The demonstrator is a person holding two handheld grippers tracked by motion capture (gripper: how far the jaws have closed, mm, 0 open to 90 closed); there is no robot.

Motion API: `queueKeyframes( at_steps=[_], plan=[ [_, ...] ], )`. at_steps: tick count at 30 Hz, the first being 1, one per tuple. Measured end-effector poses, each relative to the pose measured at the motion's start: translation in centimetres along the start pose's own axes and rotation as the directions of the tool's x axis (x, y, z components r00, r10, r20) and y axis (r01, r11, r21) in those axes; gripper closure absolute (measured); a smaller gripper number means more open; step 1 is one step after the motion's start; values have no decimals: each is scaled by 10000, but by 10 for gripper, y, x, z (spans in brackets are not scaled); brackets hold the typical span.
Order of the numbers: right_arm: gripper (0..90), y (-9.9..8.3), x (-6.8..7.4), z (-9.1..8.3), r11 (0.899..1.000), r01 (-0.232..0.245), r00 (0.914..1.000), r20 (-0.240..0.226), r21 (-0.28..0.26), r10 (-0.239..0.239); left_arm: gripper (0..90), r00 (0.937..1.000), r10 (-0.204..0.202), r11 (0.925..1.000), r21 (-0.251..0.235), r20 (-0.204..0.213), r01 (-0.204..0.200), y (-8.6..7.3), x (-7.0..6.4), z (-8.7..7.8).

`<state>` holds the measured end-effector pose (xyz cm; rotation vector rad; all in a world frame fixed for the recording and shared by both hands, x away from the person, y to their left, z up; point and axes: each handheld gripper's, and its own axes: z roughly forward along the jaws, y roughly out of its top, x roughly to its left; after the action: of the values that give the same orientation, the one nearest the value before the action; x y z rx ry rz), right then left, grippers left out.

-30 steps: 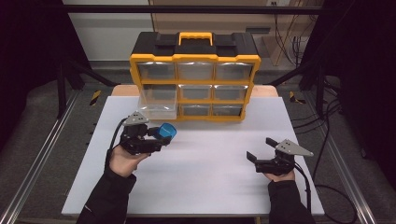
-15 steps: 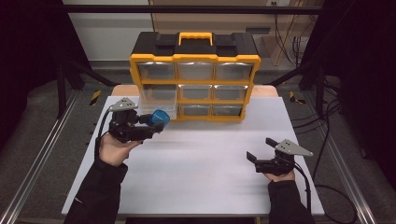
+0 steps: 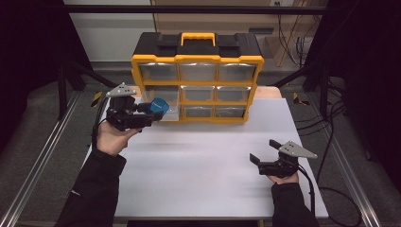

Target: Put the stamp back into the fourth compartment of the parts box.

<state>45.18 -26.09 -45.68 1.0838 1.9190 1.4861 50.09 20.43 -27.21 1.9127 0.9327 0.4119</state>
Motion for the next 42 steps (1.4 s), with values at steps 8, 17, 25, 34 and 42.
queueKeyframes(
  at_steps=[8,17,25,34,42],
  plan=[
    [5,0,0,1,10000,49,10000,4,21,-49,404,9995,-218,9998,-8,-224,218,10,13,3],
    [5,0,0,1,10000,33,10000,2,39,-33,404,9976,-302,9995,46,-622,306,22,31,11],
    [5,0,0,1,10000,-10,10000,1,50,10,404,9956,-377,9989,256,-857,400,26,45,23],
    [5,-1,0,1,10000,3,10000,-2,56,-3,404,9940,-300,9979,532,-1053,358,24,55,39],
    [5,-1,-1,1,10000,-5,10000,-5,57,5,404,9932,-172,9959,862,-1148,272,21,57,53]
  ],
)
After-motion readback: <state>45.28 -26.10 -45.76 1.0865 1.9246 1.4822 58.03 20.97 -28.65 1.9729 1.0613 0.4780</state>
